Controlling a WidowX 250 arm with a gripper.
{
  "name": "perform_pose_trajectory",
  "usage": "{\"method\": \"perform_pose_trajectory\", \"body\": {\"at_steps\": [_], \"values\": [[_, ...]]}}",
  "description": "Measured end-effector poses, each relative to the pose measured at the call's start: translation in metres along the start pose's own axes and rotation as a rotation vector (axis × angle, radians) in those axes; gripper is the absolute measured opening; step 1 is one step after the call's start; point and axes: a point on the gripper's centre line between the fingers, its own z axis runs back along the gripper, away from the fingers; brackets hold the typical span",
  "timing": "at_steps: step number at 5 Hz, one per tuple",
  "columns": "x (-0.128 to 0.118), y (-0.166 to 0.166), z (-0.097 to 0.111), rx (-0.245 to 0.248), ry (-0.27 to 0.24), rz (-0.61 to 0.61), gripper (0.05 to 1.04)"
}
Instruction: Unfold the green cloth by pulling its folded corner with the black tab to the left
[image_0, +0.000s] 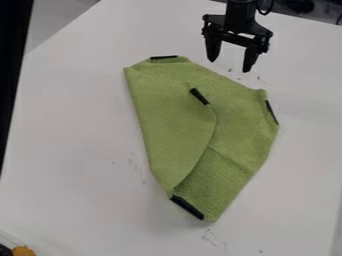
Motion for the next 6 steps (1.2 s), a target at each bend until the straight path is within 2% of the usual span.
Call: {"method": "perform_pose_trajectory", "body": {"at_steps": [2, 3, 4, 5, 6], "values": [[-0.025, -0.004, -0.039, -0.021, 0.081, 0.043, 1.000], [-0.034, 0.006, -0.041, -0.014, 0.074, 0.084, 1.000], [-0.043, 0.012, -0.035, 0.007, 0.064, 0.115, 1.000], [-0.045, 0.017, -0.023, 0.035, 0.031, 0.130, 1.000], [-0.045, 0.018, -0.018, 0.046, 0.042, 0.124, 1.000]]}}
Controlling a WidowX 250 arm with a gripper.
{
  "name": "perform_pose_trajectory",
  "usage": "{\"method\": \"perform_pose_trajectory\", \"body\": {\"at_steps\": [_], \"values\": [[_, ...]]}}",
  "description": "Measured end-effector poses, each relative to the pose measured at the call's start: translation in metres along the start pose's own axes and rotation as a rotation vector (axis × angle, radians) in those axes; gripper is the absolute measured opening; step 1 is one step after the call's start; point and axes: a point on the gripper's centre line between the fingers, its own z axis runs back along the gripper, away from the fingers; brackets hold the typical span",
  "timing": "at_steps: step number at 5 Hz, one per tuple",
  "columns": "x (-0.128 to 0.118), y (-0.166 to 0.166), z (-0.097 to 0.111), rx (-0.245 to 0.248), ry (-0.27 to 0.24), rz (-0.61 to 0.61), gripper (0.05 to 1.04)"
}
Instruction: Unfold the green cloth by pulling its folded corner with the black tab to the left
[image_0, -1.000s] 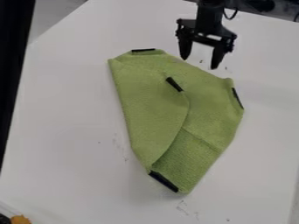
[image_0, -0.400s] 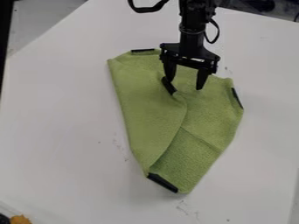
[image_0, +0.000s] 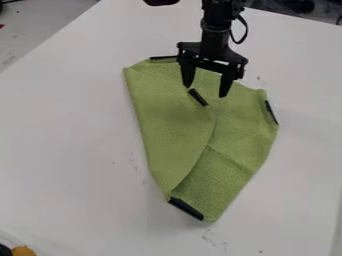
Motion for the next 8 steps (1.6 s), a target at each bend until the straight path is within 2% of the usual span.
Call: {"method": "perform_pose_trajectory", "body": {"at_steps": [2, 3, 5, 6, 7, 8], "values": [[-0.008, 0.000, -0.014, -0.041, -0.004, 0.020, 1.000], [-0.007, 0.005, -0.018, -0.060, -0.019, 0.030, 0.949], [-0.007, 0.004, -0.020, -0.073, -0.030, 0.038, 0.359], [-0.007, 0.003, -0.019, -0.078, -0.031, 0.037, 0.149], [-0.007, 0.002, -0.020, -0.083, -0.027, 0.036, 0.088], [-0.006, 0.002, -0.018, -0.082, -0.024, 0.032, 0.241]]}}
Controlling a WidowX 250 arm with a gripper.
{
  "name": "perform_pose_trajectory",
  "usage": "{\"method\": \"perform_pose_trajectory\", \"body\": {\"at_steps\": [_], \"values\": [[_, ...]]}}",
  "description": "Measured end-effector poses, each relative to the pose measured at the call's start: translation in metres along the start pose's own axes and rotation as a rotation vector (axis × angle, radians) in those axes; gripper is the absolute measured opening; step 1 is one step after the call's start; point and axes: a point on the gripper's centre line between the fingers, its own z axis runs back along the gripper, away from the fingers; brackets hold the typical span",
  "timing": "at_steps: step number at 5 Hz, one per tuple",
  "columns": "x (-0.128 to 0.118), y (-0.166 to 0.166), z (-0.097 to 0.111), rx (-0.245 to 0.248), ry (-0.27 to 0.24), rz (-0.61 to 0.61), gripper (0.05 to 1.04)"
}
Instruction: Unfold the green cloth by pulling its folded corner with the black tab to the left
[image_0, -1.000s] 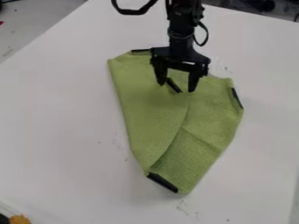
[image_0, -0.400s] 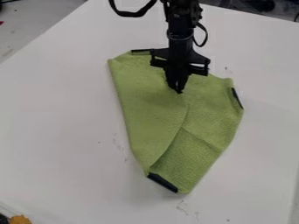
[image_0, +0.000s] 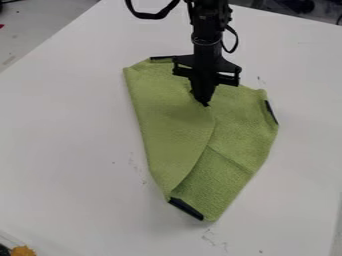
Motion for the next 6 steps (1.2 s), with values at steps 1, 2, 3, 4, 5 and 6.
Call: {"method": "perform_pose_trajectory", "body": {"at_steps": [1, 2, 3, 4, 5, 6], "values": [[0.005, 0.004, 0.009, 0.035, 0.011, 0.003, 0.503], [0.006, 0.002, 0.008, 0.019, 0.001, -0.003, 0.811], [0.001, 0.001, 0.001, 0.002, 0.003, 0.005, 1.008], [-0.004, 0.006, -0.006, -0.019, 0.002, 0.022, 0.961], [-0.006, 0.008, -0.009, -0.027, -0.005, 0.038, 0.683], [-0.006, 0.007, -0.009, -0.028, -0.004, 0.034, 0.397]]}}
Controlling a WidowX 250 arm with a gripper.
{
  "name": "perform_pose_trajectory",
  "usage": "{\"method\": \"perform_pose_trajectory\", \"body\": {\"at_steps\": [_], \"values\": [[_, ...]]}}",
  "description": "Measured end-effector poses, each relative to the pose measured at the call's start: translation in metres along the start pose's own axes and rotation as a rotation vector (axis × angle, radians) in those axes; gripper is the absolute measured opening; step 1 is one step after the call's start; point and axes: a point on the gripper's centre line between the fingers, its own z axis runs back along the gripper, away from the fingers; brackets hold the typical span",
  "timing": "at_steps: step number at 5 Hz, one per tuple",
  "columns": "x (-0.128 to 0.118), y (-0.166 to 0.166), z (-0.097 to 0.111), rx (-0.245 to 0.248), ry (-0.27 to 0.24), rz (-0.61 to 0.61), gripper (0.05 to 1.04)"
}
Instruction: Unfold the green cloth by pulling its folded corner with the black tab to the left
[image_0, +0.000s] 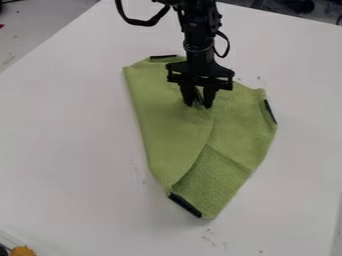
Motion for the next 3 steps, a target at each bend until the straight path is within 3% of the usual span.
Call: {"method": "perform_pose_trajectory", "body": {"at_steps": [1, 2, 3], "values": [[0.000, 0.003, 0.004, 0.024, 0.021, 0.008, 0.194], [-0.002, 0.002, 0.011, 0.057, 0.057, 0.037, 0.084], [-0.007, 0.012, 0.045, 0.077, -0.027, 0.076, 0.061]]}}
